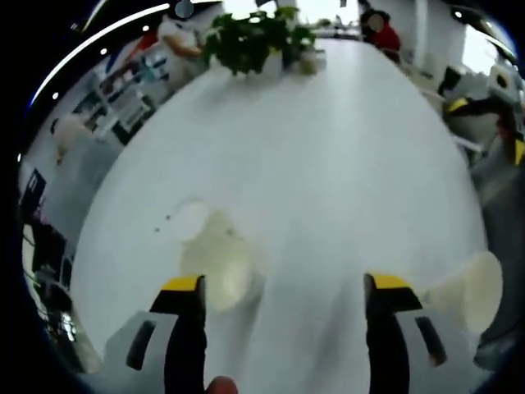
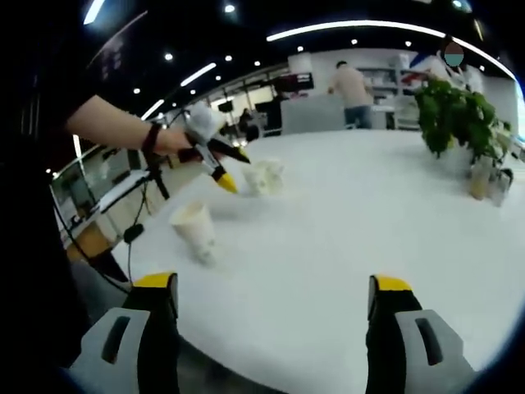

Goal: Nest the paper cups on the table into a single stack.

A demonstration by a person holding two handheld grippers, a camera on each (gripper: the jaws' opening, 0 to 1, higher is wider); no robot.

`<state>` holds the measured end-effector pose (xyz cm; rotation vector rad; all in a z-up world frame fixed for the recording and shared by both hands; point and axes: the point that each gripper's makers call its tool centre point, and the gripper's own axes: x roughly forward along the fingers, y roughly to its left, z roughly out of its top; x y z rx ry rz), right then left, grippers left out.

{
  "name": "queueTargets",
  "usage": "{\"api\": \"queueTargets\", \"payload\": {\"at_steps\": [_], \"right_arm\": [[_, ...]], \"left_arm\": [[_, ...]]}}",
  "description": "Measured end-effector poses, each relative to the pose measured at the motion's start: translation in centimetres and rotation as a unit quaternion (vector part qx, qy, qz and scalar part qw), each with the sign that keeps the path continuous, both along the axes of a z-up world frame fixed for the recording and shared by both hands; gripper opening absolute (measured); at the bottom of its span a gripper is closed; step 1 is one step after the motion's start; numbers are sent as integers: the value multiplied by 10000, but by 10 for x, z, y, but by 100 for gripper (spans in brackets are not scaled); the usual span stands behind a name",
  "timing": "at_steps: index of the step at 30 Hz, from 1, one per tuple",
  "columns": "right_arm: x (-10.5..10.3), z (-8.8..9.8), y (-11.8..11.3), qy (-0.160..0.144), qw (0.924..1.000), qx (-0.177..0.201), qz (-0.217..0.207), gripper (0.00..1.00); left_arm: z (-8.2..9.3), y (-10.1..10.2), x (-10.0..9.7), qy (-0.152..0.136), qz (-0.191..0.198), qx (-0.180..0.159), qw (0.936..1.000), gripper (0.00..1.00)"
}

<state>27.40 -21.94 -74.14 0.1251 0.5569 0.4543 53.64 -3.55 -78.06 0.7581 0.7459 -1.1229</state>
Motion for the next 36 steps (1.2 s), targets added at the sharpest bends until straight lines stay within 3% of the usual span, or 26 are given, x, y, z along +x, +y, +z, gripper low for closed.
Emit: {"api": "queueTargets", "payload": {"at_steps": [10,20,24,27,36], "right_arm": [[0,1,-6,-5,9999,45,-133,94],[-3,-2,-14,38,9998,34,-213,94],[-2,-1,-16,32,9997,47,-237,94],[-1,-1,-16,29,9997,45,-230,94],[4,2,-24,-14,9996,31,-289,94]], "left_arm": [[-10,-2,0,127,-41,155,9998,70],[-16,-6,5,164,-143,229,9995,58],[-15,-5,8,99,-186,282,9994,48],[-16,-5,9,39,-285,328,9990,47],[-20,-4,16,75,-166,374,9991,36]]}}
